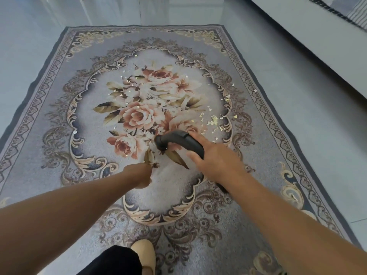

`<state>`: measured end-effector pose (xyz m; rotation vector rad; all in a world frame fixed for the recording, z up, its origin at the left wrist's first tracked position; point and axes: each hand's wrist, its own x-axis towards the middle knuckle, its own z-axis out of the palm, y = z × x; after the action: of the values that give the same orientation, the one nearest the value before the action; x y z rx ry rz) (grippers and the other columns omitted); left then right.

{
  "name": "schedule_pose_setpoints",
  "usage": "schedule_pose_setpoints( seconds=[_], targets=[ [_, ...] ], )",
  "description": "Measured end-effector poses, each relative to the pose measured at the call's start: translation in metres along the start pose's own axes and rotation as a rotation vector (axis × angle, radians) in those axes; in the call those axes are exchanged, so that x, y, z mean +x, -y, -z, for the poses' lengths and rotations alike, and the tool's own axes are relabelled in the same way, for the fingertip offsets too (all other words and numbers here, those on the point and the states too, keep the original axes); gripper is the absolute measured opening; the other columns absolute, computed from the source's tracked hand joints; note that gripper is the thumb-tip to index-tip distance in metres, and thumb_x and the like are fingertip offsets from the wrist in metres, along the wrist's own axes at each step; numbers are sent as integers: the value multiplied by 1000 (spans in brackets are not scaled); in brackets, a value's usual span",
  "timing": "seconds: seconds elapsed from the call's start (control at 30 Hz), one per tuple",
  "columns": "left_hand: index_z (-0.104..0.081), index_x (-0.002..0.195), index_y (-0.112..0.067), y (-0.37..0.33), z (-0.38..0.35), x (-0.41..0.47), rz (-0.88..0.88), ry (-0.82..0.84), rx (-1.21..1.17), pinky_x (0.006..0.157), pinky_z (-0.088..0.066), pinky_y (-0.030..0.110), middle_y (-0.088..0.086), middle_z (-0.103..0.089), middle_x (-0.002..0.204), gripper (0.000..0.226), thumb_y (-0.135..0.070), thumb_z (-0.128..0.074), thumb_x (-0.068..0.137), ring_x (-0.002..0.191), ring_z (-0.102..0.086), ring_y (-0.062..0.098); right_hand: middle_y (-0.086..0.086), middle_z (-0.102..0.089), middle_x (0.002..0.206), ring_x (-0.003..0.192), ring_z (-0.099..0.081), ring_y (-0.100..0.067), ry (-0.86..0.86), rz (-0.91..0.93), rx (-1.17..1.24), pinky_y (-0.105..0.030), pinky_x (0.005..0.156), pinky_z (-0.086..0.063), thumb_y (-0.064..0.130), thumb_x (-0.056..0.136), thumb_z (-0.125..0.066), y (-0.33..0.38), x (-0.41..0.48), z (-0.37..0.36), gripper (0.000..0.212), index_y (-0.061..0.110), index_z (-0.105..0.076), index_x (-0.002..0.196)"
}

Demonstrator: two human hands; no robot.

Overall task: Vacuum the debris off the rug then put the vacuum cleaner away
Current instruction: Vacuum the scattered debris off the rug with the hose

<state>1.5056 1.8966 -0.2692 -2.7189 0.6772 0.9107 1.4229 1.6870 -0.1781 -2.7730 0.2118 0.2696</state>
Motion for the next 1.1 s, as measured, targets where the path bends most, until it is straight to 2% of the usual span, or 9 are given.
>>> schedule_pose_setpoints(
  seconds=[0.1,0.23,0.33,0.53,0.63,0.73,0.83,0.97,1.1],
  targets=[
    [-52,126,-10,-3,-3,-2,-14,27,32,89,-50,31,5,-59,119,37,-34,-49,98,108,-59,21,-10,-60,127,109,-59,-34,11,-1,40,-43,84,-51,58,96,-38,9,23,-4,60,42,-17,150],
    [-51,126,-11,-10,0,-13,-78,52,90,89,-50,32,5,-59,120,37,-34,-50,98,107,-59,23,-6,-64,121,105,-61,-30,29,8,69,-43,84,-53,57,96,-40,-18,-8,5,60,47,-16,149],
    [-51,126,-13,-7,15,-30,-125,14,223,82,-47,31,5,-59,120,35,-34,-51,97,106,-60,23,-6,-65,117,101,-62,-30,46,-7,41,-43,82,-54,59,95,-39,-26,-31,11,60,50,-13,149],
    [-56,119,-11,4,47,-77,-114,30,323,71,-46,31,7,-62,112,28,-27,-50,97,96,-61,23,-9,-63,123,107,-61,-32,97,-6,8,-42,82,-52,59,96,-37,12,-15,11,62,45,-11,151],
    [-59,115,-9,10,55,-93,-131,82,380,71,-47,32,7,-63,108,24,-21,-51,96,97,-63,25,-8,-64,118,104,-62,-31,114,25,1,-38,77,-51,58,96,-38,11,-33,15,62,46,-11,150],
    [-60,112,-8,7,58,-101,-166,61,440,70,-49,33,6,-63,105,21,-19,-51,96,97,-64,26,-5,-65,113,96,-64,-27,122,47,-15,-37,71,-54,59,96,-37,12,-52,15,61,48,-11,150],
    [-60,113,-7,-5,52,-102,-190,76,466,67,-44,33,8,-63,108,22,-17,-50,97,97,-64,28,-5,-64,120,102,-63,-29,109,54,18,-37,76,-52,55,97,-40,35,-35,10,59,45,-15,150],
    [-62,110,-6,-7,37,-98,-199,71,434,61,-44,32,8,-65,99,20,-14,-53,94,86,-65,26,-6,-63,123,108,-61,-31,113,79,50,-41,83,-51,54,97,-42,50,-19,9,59,44,-18,150],
    [-61,110,-5,2,20,-100,-199,107,404,62,-43,31,7,-60,91,20,-8,-51,92,76,-58,24,-4,-67,113,99,-65,-28,111,124,-30,-39,77,-54,58,95,-40,39,-40,10,61,47,-13,149]
  ],
)
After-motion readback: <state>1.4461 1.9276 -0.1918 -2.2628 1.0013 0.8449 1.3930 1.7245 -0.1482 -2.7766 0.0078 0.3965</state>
